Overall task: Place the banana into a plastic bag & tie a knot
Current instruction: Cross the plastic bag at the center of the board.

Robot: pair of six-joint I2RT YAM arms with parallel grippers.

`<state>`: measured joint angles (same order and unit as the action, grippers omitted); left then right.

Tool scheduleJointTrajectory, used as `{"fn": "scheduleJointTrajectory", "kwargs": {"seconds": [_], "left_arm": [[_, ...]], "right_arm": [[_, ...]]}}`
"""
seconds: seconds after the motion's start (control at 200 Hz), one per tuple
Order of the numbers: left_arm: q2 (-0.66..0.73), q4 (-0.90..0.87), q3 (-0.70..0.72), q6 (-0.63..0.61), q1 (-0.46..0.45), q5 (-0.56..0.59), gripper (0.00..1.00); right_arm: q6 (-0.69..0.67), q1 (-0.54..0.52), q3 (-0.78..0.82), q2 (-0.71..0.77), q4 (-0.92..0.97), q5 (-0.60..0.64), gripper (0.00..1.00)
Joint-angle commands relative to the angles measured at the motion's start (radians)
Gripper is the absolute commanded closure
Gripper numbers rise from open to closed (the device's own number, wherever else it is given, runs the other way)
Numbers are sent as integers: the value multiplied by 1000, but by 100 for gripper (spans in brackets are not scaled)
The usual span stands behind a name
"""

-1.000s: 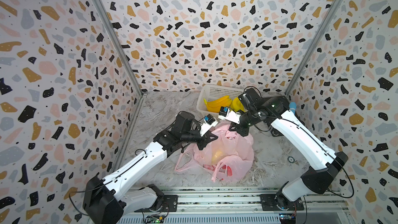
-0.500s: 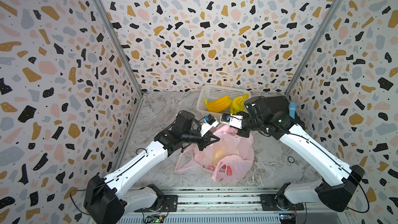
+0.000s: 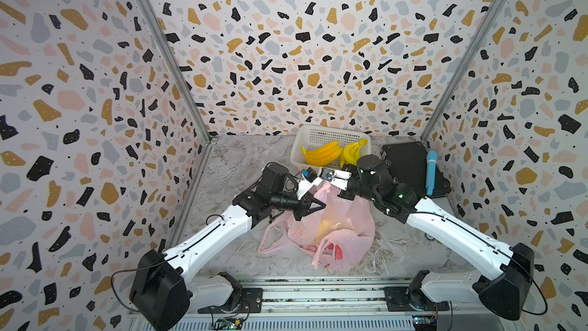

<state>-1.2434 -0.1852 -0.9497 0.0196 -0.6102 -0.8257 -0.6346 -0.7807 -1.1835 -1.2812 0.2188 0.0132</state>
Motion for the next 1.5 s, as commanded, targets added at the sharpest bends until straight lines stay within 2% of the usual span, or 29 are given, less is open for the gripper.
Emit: {"fn": "scheduleJointTrajectory", "kwargs": {"seconds": [0.0,0.215,0.36,0.541,0.711,0.826,0.896,0.916,0.936,1.076,1.251,1.492], "left_arm": [[19,51,23,11,-16,-71,92],[84,224,104,102,-16,-40,77],[129,271,147,134,-16,13,59],[313,241,192,168,-14,192,37],[470,160,220,181,-12,372,24],[509,102,191,221,-9,541,17],[495,70,150,256,16,598,12],[488,67,142,263,26,598,9],[480,70,135,269,38,592,0],[406,153,108,271,101,473,1],[350,279,106,200,113,361,0],[269,399,74,178,153,183,14]], "right_arm": [[188,8,-7,24,-228,0,100],[423,9,127,64,-517,-191,100],[455,9,172,75,-605,-255,100],[489,33,259,104,-718,-279,100],[549,71,303,94,-833,-333,100],[607,100,317,78,-906,-385,100],[636,114,322,69,-937,-414,100],[643,116,323,67,-944,-423,100],[652,120,324,64,-952,-432,100],[716,133,326,47,-999,-499,100],[754,136,314,34,-982,-563,100],[832,139,297,3,-964,-613,100]]}}
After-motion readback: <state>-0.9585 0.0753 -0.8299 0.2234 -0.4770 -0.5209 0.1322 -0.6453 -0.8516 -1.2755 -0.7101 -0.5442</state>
